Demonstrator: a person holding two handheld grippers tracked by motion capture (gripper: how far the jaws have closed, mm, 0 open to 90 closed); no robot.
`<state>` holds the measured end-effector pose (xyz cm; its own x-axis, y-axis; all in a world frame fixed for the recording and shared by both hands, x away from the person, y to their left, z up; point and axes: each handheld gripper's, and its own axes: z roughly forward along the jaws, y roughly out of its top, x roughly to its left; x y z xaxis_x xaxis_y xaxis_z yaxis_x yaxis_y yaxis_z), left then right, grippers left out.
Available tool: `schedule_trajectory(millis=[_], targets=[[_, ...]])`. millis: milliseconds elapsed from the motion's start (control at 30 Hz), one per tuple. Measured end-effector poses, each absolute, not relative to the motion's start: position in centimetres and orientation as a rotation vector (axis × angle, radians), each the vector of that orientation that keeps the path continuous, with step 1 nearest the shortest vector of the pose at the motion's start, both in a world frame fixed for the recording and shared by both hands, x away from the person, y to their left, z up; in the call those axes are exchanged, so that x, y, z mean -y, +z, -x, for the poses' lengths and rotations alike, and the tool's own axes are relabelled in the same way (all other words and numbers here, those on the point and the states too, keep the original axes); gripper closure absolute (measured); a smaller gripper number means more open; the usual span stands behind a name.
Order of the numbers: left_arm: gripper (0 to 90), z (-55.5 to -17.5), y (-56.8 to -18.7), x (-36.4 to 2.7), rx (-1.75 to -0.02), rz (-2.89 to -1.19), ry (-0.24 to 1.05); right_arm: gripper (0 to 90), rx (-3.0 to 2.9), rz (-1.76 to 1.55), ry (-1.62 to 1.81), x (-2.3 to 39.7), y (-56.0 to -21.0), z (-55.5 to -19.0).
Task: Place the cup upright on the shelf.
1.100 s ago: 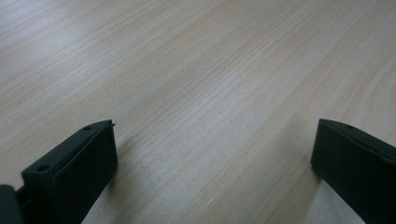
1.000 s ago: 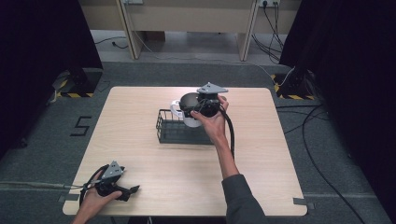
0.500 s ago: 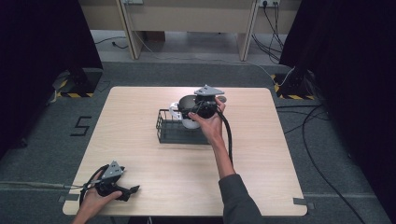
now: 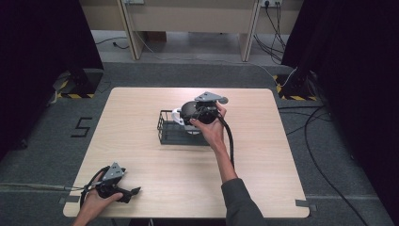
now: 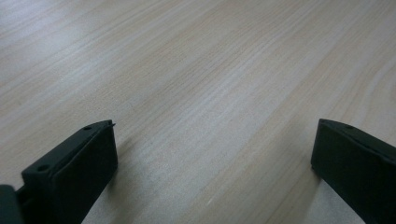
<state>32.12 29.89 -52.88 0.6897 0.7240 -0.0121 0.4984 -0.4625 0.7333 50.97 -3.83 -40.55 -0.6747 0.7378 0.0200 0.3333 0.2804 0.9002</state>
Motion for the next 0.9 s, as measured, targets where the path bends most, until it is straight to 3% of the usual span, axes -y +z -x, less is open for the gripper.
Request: schedule_trajectory(millis=[900], targets=[[0.0,-32.1,-52.9,-29.9,-0.931,-2.159,0.391,4.8,-2.134,-1.023,1.396,4.4,-41.8,-50.4]])
